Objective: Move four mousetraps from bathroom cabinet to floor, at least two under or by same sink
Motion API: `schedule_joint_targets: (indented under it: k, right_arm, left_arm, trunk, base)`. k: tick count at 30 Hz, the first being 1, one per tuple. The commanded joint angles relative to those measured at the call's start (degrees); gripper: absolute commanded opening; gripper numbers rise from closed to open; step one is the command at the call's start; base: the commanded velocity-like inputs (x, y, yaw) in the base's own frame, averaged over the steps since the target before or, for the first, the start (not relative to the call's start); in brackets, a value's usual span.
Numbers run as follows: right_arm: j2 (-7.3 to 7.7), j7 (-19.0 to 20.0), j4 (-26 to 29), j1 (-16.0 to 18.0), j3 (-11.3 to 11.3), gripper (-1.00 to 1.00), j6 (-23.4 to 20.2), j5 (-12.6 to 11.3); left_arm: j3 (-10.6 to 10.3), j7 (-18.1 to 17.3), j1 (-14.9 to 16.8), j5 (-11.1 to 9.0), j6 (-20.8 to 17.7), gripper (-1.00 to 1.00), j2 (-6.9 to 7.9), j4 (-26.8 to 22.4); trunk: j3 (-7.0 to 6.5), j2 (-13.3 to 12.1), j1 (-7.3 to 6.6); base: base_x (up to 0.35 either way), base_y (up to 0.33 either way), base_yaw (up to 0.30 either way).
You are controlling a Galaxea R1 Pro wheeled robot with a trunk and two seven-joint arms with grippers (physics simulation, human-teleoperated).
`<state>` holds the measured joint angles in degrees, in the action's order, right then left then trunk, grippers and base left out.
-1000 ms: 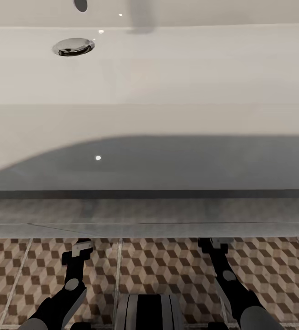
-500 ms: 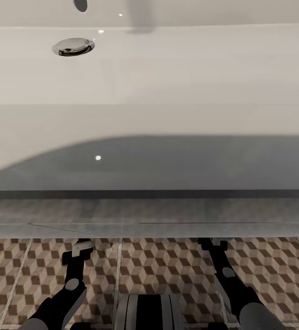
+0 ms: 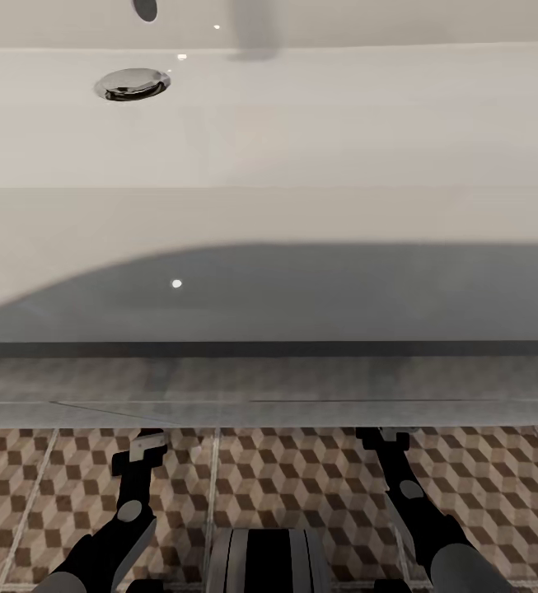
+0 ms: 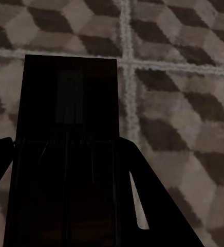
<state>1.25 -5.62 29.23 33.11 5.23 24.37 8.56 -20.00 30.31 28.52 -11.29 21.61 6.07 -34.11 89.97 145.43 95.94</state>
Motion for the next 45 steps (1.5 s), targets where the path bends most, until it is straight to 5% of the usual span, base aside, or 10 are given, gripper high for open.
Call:
schedule_joint_targets:
  k: [1,29,36,45]
  right_arm:
    - [-0.02,-0.26,-0.05,0.03,0.13,-1.0,0.15,0.57]
    - [-0.02,-0.35,-2.48,0.03,0.01,-1.0,0.15,0.38]
    - [-0.02,-0.35,-2.59,0.03,-0.04,-1.0,0.15,0.4]
    - [-0.02,-0.35,-2.6,0.03,0.03,-1.0,0.17,0.4]
  left_arm:
    - [-0.48,0.33,0.05,-0.58,0.27,-1.0,0.08,0.01]
    - [-0.57,0.57,0.05,-0.58,0.08,-1.0,0.16,-0.73]
    - [-0.49,0.4,0.05,-0.65,-4.64,-1.0,0.18,-1.75]
    - [-0.48,0.46,0.05,-0.64,-5.7,-1.0,0.13,-2.6]
  trunk:
    - [0.03,0.01,-0.01]
    - [0.03,0.01,-0.01]
    - [0.03,0.01,-0.01]
    - [0.03,0.01,-0.01]
  base:
    - [0.0,0.0,0.0]
    - [0.0,0.0,0.0]
    - [0.0,0.0,0.0]
    - [0.0,0.0,0.0]
